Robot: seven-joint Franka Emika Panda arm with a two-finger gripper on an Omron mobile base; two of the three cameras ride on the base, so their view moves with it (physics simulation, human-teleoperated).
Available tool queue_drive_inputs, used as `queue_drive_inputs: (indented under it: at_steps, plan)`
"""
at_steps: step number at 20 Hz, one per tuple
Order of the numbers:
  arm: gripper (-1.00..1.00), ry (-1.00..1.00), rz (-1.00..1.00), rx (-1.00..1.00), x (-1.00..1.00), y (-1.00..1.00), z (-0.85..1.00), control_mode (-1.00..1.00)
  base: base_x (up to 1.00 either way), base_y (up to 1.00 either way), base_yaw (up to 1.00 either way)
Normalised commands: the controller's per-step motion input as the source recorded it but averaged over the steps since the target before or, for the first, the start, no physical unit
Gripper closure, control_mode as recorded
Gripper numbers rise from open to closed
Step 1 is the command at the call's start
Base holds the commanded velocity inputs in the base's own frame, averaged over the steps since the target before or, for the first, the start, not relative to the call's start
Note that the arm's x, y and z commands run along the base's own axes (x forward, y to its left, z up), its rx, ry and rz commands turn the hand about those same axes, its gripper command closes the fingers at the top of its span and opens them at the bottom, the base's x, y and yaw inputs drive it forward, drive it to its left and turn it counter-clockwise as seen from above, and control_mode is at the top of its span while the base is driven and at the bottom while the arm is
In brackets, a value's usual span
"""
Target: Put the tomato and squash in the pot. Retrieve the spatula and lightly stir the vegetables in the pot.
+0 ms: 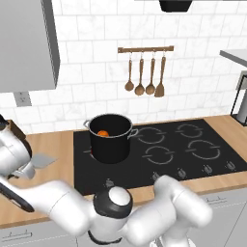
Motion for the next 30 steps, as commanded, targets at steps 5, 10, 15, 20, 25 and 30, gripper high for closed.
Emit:
queue_drive_inputs:
  at_steps: [5,10,15,20,25,30]
  plan:
    - [1.00,0.00,0.00,0.28,-0.51,-0.06,0.25,-1.00,0.00,0.00,0.00]
    - [1.00,-0.08,0.00,0.17,-0.70,-0.26,0.25,-1.00,0.00,0.00,0.00]
    - [1.00,-0.13,0.00,0.02,-0.52,-0.24,0.76,-1.00,0.00,0.00,0.00]
    - [1.00,-0.04,-0.03,0.05,-0.39,-0.40,0.94,-1.00,0.00,0.00,0.00]
    - [1.00,0.00,-0.11,0.26,-0.48,-0.56,0.72,-1.00,0.00,0.00,0.00]
    - [1.00,0.12,-0.21,0.43,-0.50,-0.77,0.56,-1.00,0.00,0.00,0.00]
